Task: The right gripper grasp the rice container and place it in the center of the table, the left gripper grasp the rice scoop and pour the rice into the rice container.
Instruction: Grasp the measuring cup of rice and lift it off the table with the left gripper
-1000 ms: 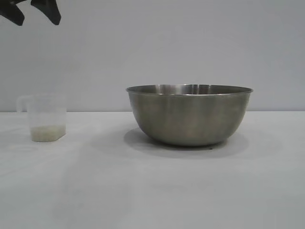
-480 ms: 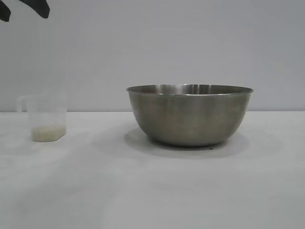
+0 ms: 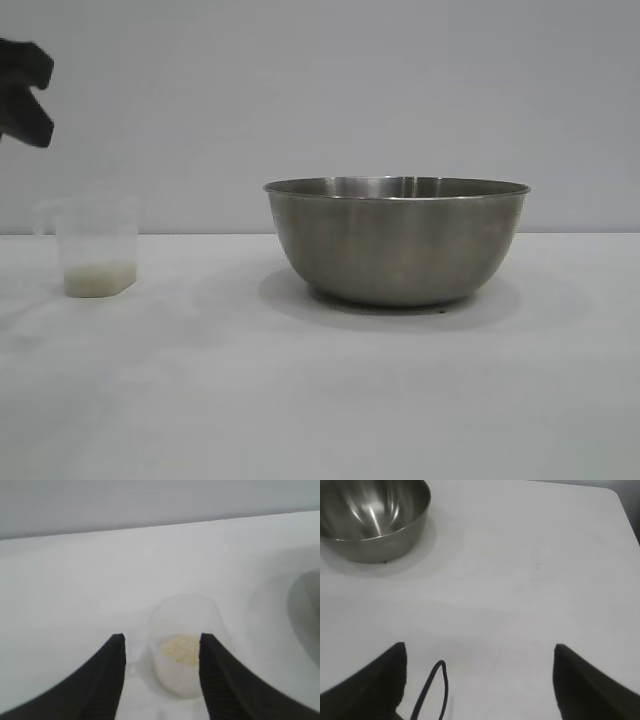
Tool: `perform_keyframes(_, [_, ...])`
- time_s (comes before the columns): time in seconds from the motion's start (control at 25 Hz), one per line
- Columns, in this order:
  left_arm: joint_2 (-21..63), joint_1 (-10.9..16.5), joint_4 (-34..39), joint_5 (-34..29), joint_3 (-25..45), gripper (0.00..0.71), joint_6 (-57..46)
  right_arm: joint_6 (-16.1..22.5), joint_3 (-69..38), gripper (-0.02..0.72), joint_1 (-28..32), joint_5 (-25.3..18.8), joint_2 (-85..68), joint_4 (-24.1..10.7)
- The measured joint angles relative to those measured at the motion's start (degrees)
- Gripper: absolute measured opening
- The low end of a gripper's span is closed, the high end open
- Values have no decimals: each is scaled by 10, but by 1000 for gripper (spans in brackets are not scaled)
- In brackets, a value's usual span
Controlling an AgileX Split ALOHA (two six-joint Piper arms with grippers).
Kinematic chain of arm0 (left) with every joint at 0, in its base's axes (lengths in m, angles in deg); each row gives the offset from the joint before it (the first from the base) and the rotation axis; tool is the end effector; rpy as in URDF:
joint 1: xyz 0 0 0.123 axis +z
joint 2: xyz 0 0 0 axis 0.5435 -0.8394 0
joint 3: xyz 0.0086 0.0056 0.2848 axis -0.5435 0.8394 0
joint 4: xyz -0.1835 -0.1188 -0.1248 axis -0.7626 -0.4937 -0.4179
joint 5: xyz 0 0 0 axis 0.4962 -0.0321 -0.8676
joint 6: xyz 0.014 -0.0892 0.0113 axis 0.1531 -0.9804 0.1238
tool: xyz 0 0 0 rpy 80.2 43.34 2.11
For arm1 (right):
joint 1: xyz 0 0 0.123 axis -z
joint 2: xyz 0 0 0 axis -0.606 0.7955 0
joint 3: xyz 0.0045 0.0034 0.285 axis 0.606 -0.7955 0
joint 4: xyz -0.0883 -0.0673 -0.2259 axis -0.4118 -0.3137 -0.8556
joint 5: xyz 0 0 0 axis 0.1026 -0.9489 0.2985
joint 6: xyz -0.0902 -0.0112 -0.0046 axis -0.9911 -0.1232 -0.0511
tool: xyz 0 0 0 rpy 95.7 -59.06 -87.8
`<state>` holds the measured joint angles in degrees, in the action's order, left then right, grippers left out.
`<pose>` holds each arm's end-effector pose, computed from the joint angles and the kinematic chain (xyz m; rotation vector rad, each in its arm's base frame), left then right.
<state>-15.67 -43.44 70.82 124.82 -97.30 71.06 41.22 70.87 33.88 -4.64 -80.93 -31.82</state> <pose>0.2597 -0.0457 0.1281 0.1105 1.9269 -0.1306 -0.0015 0.0048 0.2685 -0.2009 2.1648 0.0371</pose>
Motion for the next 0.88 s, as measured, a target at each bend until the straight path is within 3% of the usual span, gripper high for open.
perform_keyframes(0.12, [-42,0,-6,88,22,524,0,0,0,555,0,0,0,0])
perform_keyframes(0.24, [-90,0,-41,114,31,622,-11,0,0,555,0,0,0,0])
perform_keyframes(0.4, [-131,0,-72,118,31,605,-26,0,0,555,0,0,0,0])
perform_keyframes(0.44, [-135,0,-74,118,31,531,-27,0,0,555,0,0,0,0])
perform_keyframes(0.48, [-135,0,-75,118,31,503,-27,0,0,555,0,0,0,0])
perform_keyframes(0.6, [-137,0,-77,119,25,508,-27,0,0,555,0,0,0,0])
perform_keyframes(0.64, [-140,0,-77,119,20,468,-27,0,0,555,0,0,0,0])
perform_keyframes(0.88, [-164,0,-75,121,-15,482,-19,0,0,555,0,0,0,0])
